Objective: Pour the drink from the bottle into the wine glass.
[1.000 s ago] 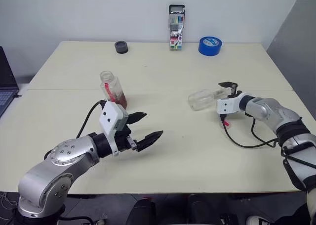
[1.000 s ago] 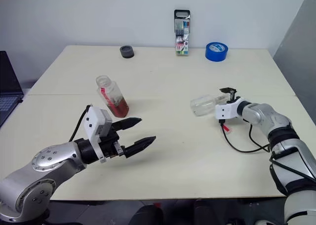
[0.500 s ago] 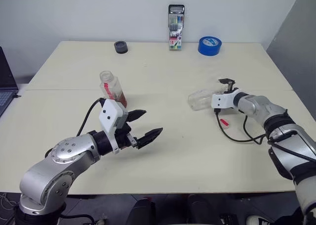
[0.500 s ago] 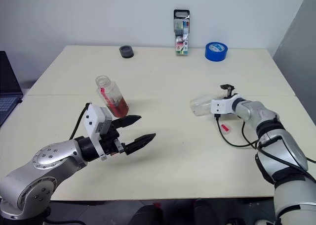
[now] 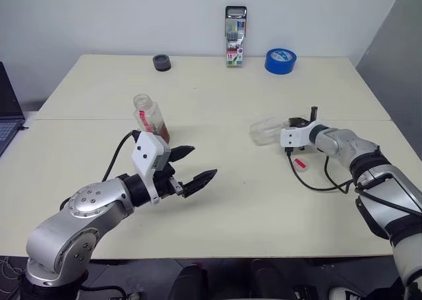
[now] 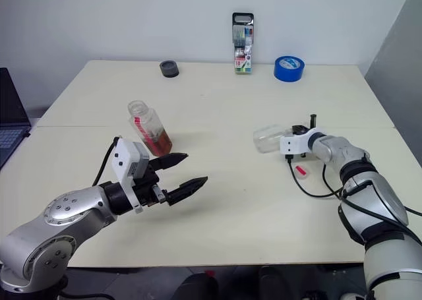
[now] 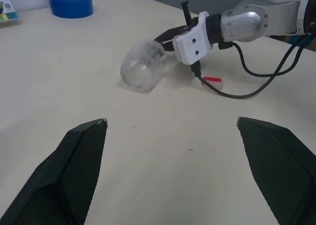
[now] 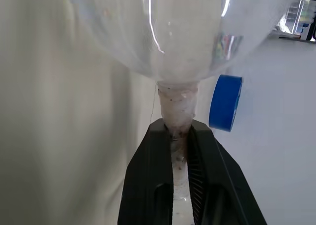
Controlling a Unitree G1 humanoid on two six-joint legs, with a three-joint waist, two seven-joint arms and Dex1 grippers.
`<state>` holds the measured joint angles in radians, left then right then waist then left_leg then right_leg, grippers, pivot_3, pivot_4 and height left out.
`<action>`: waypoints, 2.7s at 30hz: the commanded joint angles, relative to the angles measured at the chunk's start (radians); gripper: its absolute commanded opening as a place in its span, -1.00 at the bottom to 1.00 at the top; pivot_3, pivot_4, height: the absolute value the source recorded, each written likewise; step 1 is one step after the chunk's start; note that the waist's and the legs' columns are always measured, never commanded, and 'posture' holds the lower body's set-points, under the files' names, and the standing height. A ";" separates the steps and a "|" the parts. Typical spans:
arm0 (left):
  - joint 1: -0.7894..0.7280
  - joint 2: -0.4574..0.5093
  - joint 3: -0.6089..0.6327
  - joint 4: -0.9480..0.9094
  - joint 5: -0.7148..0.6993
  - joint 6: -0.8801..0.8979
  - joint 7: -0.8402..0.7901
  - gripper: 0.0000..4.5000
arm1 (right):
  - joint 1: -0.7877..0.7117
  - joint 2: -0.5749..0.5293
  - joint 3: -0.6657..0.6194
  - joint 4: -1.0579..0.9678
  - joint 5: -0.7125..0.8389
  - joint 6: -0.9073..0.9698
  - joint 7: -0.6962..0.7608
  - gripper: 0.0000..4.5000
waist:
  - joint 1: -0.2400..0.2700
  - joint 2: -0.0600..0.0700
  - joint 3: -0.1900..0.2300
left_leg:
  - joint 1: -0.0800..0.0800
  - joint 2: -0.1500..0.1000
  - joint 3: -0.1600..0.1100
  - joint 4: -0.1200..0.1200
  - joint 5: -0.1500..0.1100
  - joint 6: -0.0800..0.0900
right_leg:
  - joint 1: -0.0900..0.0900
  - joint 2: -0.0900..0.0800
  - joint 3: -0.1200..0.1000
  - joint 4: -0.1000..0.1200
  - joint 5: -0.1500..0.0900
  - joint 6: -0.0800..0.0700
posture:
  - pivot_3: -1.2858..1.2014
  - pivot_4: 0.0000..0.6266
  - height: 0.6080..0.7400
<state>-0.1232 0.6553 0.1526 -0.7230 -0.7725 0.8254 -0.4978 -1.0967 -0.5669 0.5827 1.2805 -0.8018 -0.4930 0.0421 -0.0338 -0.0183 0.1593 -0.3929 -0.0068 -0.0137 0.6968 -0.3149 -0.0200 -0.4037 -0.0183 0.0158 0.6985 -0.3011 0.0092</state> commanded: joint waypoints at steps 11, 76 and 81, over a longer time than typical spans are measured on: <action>0.368 -0.066 0.095 -0.182 0.049 -0.114 0.077 1.00 | -0.047 0.274 -0.401 -0.119 0.526 0.046 0.275 -0.95 | -0.033 0.001 0.000 | 0.000 0.001 0.000 -0.001 0.000 0.000 | -0.001 0.001 0.000 0.001 0.000 0.000 | 0.03 -0.52 1.00; 0.456 -0.329 0.144 -0.023 0.313 -0.413 0.335 1.00 | 0.643 0.163 -0.543 -1.312 1.084 0.756 0.758 0.99 | 0.001 0.011 0.002 | -0.003 0.000 -0.001 -0.005 -0.003 0.005 | -0.001 0.000 -0.001 -0.006 0.000 0.000 | 0.03 -0.52 1.00; 0.348 -0.309 0.150 0.079 0.337 -0.412 0.328 1.00 | 0.684 -0.015 -0.582 -1.605 1.354 1.051 0.914 0.99 | 0.007 0.010 0.003 | -0.001 0.001 -0.004 -0.003 -0.003 0.006 | 0.000 0.000 -0.003 -0.001 0.000 0.000 | 0.03 -0.52 1.00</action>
<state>0.2423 0.3340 0.2837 -0.6486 -0.4483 0.4315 -0.1656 -0.4029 -0.5583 0.0340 -0.2173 0.4534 0.4786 0.9103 -0.0268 -0.0087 0.1618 -0.3936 -0.0063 -0.0174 0.6942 -0.3181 -0.0143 -0.4036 -0.0181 0.0124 0.6976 -0.3008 0.0089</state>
